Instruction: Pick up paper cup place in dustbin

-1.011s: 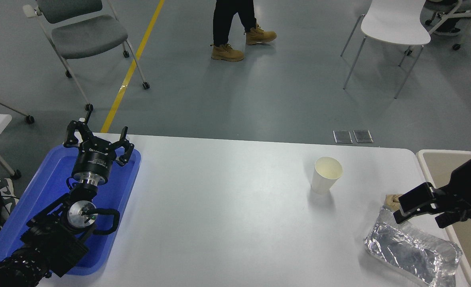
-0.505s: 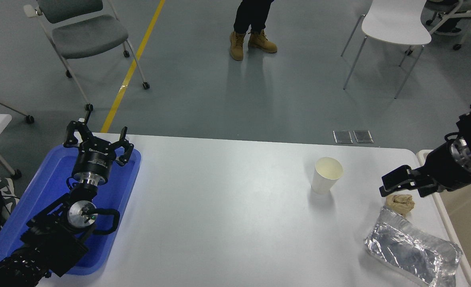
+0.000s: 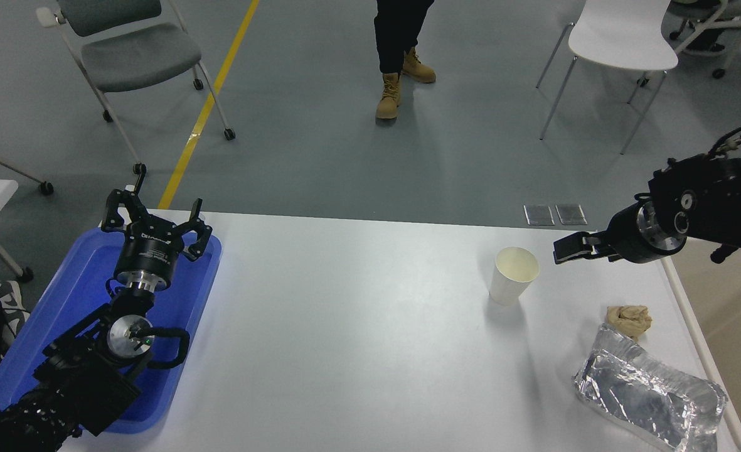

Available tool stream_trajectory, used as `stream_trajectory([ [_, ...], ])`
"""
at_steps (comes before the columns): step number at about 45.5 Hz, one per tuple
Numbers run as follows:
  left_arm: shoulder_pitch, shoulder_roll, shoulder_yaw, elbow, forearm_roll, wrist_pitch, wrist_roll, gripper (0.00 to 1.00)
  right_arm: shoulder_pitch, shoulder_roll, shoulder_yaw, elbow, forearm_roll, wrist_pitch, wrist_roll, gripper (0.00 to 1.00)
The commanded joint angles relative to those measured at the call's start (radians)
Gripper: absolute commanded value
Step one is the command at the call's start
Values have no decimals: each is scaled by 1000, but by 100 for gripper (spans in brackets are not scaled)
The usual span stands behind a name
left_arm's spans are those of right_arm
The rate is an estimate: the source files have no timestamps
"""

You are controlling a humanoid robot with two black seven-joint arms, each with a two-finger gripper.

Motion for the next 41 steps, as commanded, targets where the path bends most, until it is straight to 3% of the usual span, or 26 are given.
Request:
stream_trajectory([
  [1,0,0,0,0,0,0,0,100,-177,104,60,-225,-1,-95,-1,100],
  [31,0,0,0,0,0,0,-2,100,-295,148,106,-239,-1,-211,-2,100],
  [36,0,0,0,0,0,0,0,100,-306,150,128,-239,-1,-214,-2,96],
  [41,-2,0,0,0,0,0,0,100,-307,151,132,-237,-1,-213,-4,80],
])
